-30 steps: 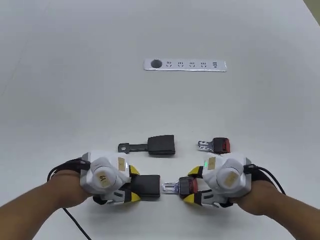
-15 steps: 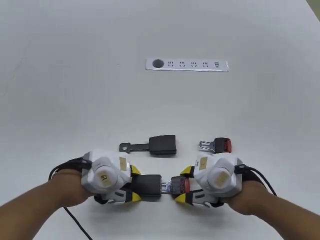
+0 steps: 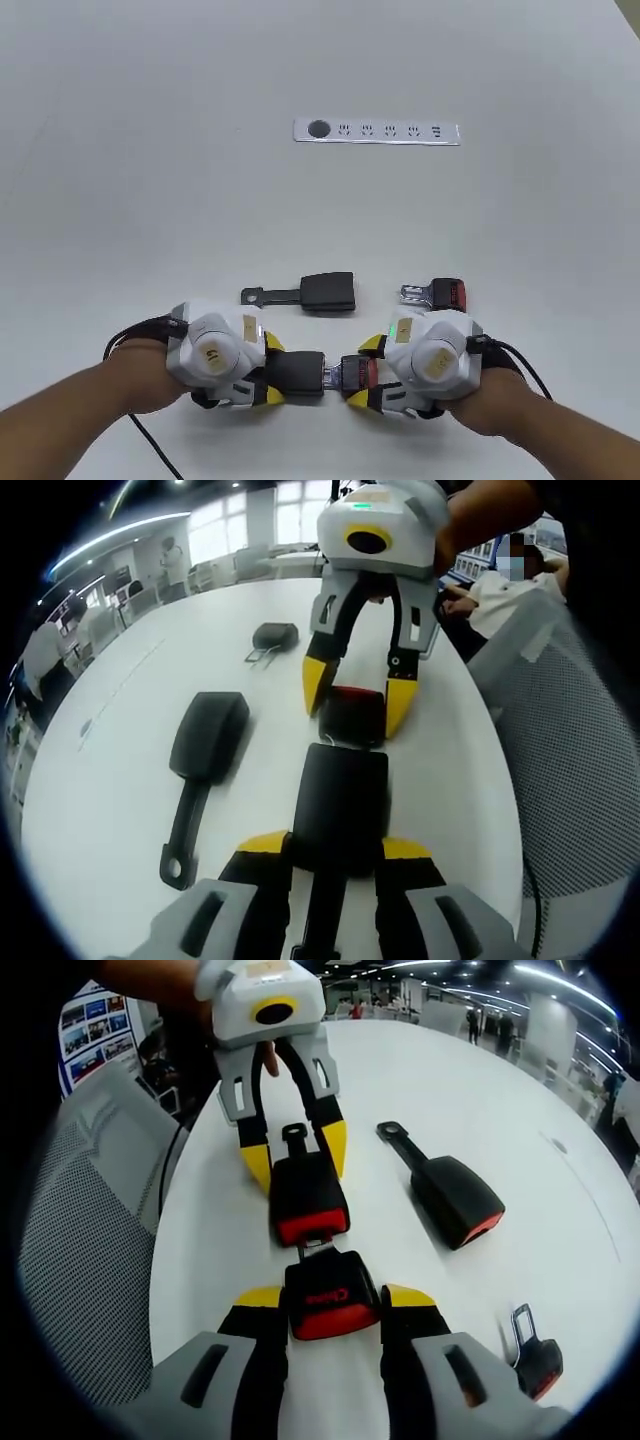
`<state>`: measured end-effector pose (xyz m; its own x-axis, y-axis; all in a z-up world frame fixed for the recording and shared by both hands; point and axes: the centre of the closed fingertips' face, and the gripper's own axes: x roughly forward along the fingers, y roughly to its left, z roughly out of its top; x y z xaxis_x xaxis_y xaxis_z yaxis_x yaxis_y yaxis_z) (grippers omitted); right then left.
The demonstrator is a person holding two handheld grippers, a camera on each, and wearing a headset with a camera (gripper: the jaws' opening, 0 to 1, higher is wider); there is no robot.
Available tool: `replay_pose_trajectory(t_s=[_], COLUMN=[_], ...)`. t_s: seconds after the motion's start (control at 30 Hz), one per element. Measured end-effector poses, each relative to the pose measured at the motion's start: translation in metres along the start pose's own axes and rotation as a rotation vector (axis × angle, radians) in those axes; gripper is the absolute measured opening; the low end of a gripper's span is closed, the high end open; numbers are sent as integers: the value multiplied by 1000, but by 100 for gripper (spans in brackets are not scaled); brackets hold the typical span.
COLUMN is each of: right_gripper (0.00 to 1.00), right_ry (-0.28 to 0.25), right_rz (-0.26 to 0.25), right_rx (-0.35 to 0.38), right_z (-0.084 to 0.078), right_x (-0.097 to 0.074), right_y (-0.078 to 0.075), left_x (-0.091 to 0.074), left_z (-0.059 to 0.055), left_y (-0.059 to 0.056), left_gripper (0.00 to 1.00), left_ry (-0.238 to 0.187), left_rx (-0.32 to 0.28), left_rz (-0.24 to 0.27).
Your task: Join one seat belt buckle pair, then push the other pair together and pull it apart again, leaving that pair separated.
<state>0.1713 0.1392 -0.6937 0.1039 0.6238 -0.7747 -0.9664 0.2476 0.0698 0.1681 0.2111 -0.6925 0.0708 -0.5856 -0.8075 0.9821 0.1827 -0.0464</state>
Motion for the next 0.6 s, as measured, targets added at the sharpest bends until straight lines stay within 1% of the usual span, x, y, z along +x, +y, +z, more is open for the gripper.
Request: replay_pose_trajectory(t_s=[0.23,0.4,0.43,0.47,0.6], right_gripper=[35,34,35,35,34], right_ry=[-12,-18,-10,-22,-15], right_rz=[-6,-12,-18,-17,-19], right_rx=[6,13,18,6,11], right_z=[5,8,8,12,10], right_x=[5,7,8,7,5], right_y=[3,4,5,5,7], left_x=[1,2,1,1,1], left_z=[0,0,0,1,3], left_y=[0,1,-1,-2,-4], left_gripper=[33,33,33,33,33], left_ry=[8,0,5,4,6], left_rx=[16,12,19,20,20], left_rz=[-6,-7,-17,-13,-13])
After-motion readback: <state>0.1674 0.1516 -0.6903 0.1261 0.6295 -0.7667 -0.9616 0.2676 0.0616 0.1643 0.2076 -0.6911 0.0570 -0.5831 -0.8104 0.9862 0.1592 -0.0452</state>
